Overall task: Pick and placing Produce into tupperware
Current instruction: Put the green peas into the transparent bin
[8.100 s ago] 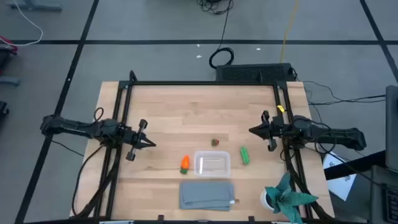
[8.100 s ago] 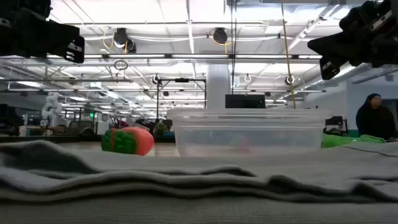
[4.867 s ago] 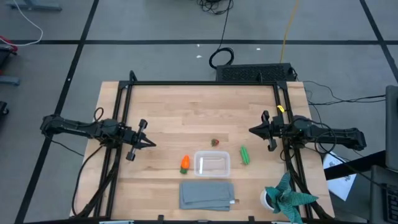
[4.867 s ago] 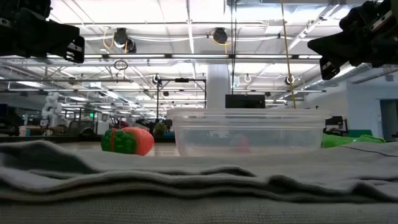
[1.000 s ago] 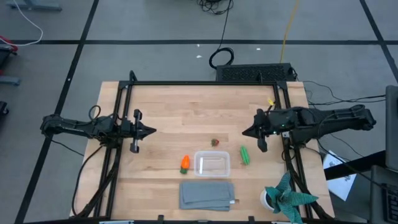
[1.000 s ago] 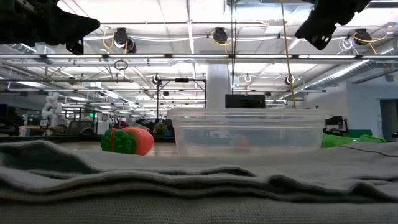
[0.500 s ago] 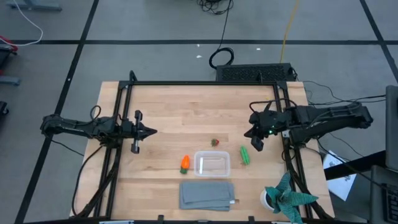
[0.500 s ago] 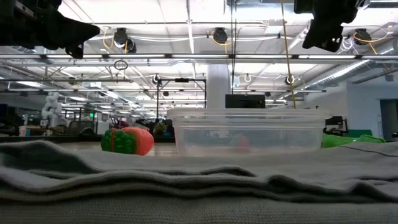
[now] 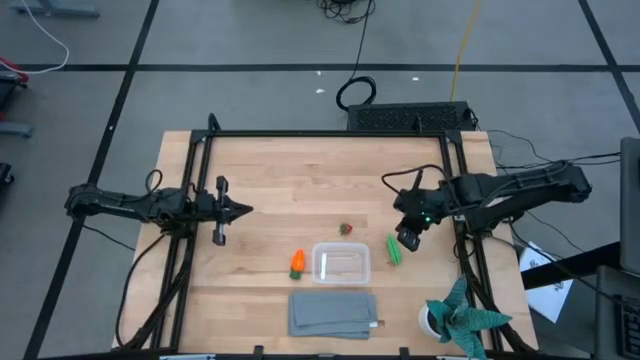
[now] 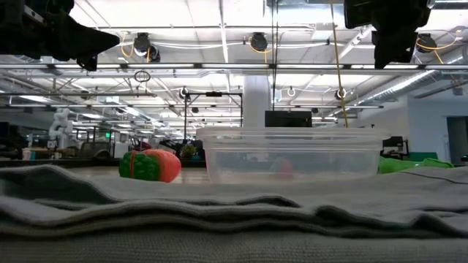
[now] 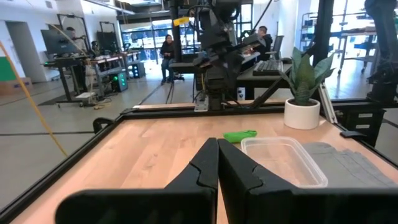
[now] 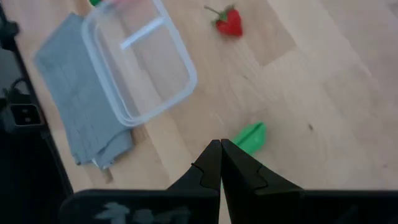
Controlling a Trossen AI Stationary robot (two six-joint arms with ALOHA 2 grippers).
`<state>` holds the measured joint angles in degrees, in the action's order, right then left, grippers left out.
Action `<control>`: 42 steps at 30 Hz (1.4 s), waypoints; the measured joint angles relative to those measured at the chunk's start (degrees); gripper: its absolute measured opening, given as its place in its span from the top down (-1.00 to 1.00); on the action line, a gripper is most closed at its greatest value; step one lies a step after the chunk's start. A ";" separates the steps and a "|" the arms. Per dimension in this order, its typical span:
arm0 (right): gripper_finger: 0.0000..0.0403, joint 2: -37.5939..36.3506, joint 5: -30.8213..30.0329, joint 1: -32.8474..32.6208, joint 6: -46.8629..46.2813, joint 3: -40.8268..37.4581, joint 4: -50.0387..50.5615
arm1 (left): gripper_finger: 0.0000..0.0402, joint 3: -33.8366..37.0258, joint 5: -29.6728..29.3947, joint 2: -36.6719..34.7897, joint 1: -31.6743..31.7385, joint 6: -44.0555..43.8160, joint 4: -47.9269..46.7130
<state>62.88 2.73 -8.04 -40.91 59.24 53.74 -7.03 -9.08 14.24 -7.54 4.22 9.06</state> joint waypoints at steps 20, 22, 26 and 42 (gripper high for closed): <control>1.00 8.93 -0.99 -1.09 -3.01 5.95 8.92 | 0.97 0.00 -0.02 0.00 0.00 0.41 -1.98; 1.00 8.95 -0.99 -1.09 -2.99 5.95 8.91 | 0.97 0.00 -0.02 0.00 -0.01 0.43 -2.00; 0.91 8.95 -0.99 -1.09 -2.74 5.95 8.89 | 0.97 0.00 -0.02 0.00 -0.01 0.45 -2.01; -0.02 8.95 0.37 -1.46 -3.88 5.90 8.25 | 0.97 0.00 -0.04 0.00 -0.01 0.49 -3.82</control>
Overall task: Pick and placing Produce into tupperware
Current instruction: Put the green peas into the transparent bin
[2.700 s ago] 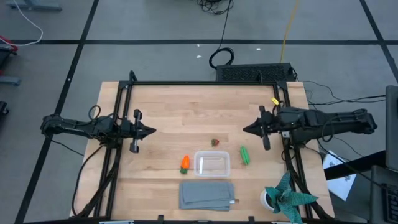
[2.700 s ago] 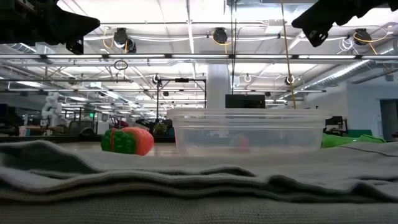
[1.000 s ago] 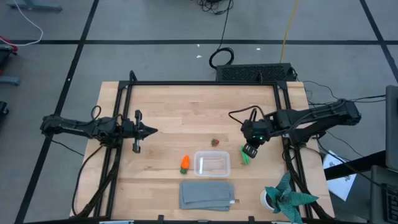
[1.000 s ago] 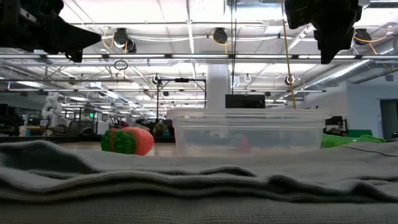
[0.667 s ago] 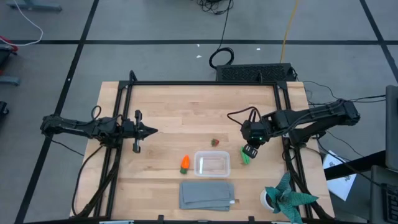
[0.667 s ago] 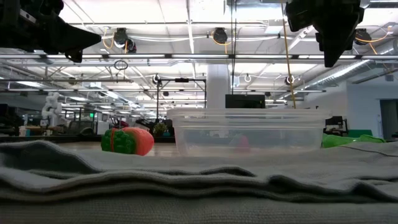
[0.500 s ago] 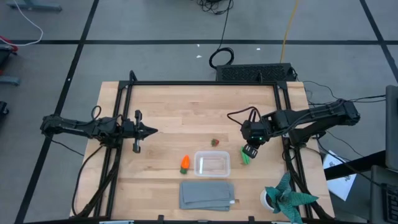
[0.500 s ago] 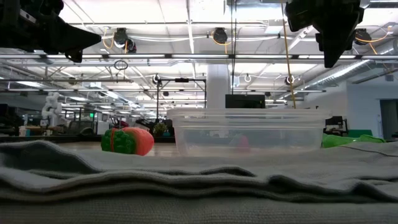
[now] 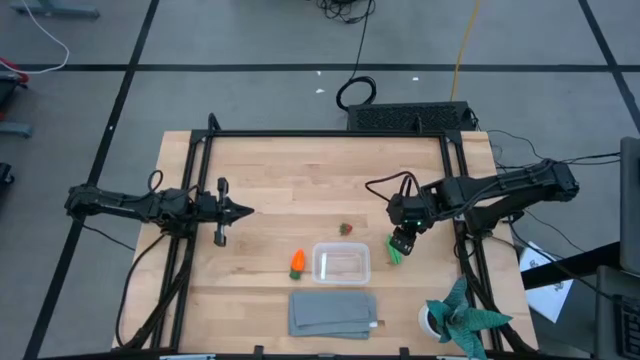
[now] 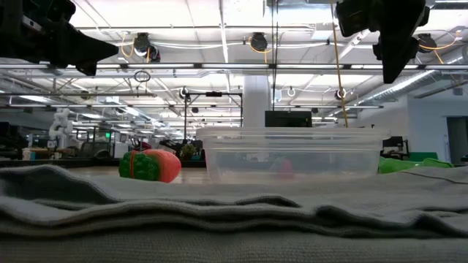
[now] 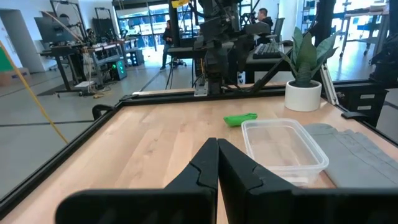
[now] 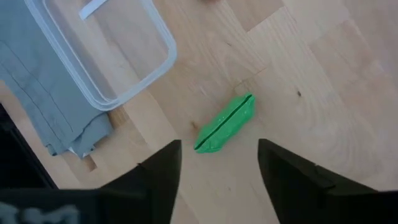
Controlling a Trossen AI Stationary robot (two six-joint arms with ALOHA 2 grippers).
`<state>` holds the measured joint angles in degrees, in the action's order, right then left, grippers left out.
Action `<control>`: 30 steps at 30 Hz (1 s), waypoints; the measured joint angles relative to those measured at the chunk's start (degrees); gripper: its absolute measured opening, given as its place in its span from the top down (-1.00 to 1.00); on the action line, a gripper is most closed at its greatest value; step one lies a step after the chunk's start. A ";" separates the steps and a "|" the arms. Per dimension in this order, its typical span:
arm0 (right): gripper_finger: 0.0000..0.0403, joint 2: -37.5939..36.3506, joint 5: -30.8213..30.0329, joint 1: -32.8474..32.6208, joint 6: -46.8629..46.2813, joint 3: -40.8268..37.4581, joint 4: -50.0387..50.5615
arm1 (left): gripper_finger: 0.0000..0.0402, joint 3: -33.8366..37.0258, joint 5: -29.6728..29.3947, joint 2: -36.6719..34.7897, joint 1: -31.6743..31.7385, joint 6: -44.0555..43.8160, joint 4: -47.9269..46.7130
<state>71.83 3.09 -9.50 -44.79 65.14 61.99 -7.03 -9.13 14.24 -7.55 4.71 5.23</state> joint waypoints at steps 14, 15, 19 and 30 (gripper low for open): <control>-0.30 0.00 3.06 0.00 -5.91 -9.51 -6.54 | 0.97 0.02 0.00 0.00 0.01 -0.09 -0.68; -0.30 0.00 3.13 0.00 -6.30 -10.37 -7.83 | 0.97 0.02 0.00 0.00 0.00 -0.07 -0.68; -0.34 -0.01 3.67 0.00 -7.05 -12.96 -10.91 | 0.97 0.02 0.00 0.00 0.00 -0.07 -0.71; -0.45 0.00 6.21 0.15 -12.24 -20.44 -20.84 | 0.97 0.02 0.00 0.00 0.00 -0.05 -0.79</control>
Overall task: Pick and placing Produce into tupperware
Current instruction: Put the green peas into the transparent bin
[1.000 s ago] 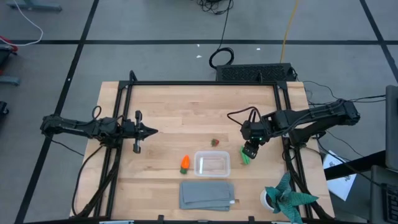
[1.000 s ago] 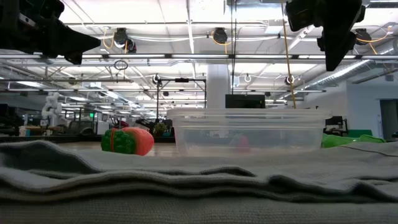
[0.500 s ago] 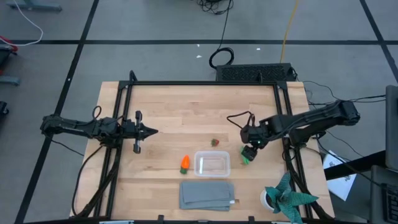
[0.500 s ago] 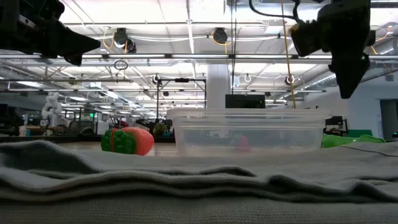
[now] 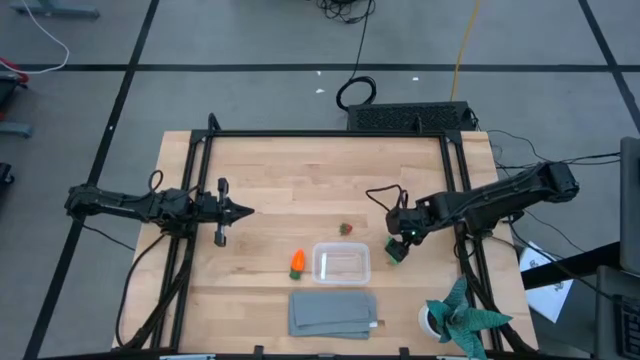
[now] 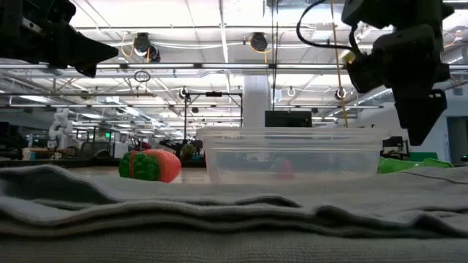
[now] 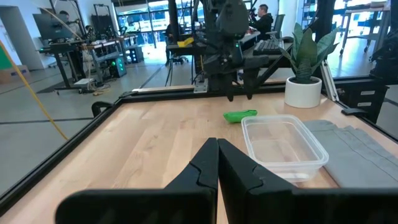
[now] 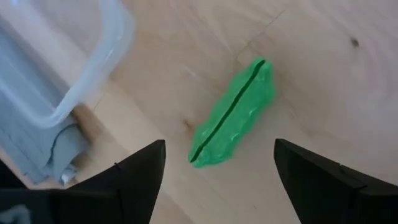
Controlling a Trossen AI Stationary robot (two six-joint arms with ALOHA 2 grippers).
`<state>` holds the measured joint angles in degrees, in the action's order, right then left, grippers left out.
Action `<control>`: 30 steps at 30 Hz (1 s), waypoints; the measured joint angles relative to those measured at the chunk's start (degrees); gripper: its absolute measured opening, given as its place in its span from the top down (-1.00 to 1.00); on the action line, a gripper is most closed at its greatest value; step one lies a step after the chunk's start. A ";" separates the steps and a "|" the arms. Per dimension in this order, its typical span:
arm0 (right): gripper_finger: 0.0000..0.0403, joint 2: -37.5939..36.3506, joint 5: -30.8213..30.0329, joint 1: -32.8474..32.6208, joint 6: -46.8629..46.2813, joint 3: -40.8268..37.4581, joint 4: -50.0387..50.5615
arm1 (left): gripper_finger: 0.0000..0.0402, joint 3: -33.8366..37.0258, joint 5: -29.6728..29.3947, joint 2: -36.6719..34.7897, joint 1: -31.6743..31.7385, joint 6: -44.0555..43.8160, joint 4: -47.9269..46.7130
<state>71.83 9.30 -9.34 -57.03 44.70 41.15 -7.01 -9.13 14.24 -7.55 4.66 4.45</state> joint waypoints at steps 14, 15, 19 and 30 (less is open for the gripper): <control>-0.45 0.00 -1.92 0.84 -7.04 -4.54 -5.97 | 0.97 0.00 0.00 0.00 0.02 1.04 0.00; -0.45 -0.02 -1.92 1.10 -7.02 -4.72 -6.91 | 0.97 0.00 0.00 0.00 0.02 1.04 0.00; -0.45 -0.02 -1.92 2.05 -7.01 -5.71 -8.29 | 0.97 0.02 0.00 0.00 0.00 1.02 0.02; -0.45 0.71 -1.99 3.32 -7.26 -7.88 -11.26 | 0.97 0.02 0.00 0.00 0.00 1.07 0.00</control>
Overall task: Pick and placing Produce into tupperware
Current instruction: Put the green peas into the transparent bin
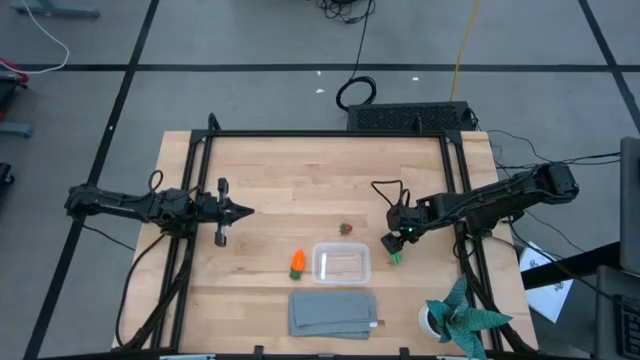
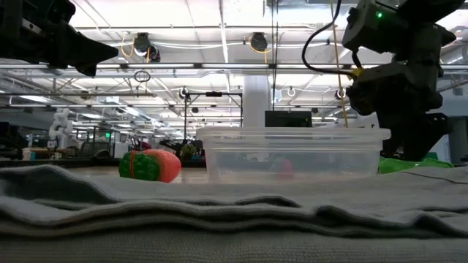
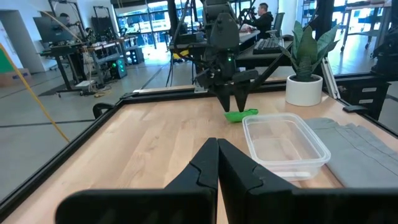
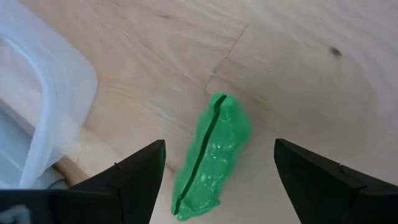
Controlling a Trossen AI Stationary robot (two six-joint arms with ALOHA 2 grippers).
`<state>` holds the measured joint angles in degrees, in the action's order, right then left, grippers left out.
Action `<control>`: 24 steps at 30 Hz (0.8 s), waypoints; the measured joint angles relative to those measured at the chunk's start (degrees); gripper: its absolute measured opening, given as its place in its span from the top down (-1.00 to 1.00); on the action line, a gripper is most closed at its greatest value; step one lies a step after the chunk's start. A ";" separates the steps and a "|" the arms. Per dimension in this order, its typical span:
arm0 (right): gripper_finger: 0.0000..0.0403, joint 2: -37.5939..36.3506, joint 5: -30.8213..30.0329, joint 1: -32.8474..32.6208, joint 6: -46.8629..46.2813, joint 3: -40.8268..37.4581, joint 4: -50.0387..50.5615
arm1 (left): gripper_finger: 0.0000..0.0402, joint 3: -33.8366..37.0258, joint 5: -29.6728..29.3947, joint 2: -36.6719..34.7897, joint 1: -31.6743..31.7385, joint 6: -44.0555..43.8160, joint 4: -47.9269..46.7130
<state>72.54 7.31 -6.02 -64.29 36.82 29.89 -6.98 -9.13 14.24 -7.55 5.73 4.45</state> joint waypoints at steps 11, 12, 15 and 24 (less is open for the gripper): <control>-0.45 5.64 0.35 -0.02 2.65 0.09 -2.30 | 0.97 0.00 0.00 0.00 0.02 0.01 0.00; -0.45 6.01 0.35 -0.04 3.19 0.18 -2.38 | 0.97 0.00 0.01 0.00 0.01 0.01 -0.02; -0.45 6.83 0.39 -0.04 4.33 0.24 -2.34 | 0.97 0.00 0.02 0.00 0.01 0.01 -0.02; -0.41 7.07 0.46 -0.09 6.79 0.17 -2.17 | 0.97 0.00 0.02 0.00 0.00 0.01 -0.02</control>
<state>79.61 7.77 -6.11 -57.51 36.99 27.71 -6.98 -9.10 14.24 -7.55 5.74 4.43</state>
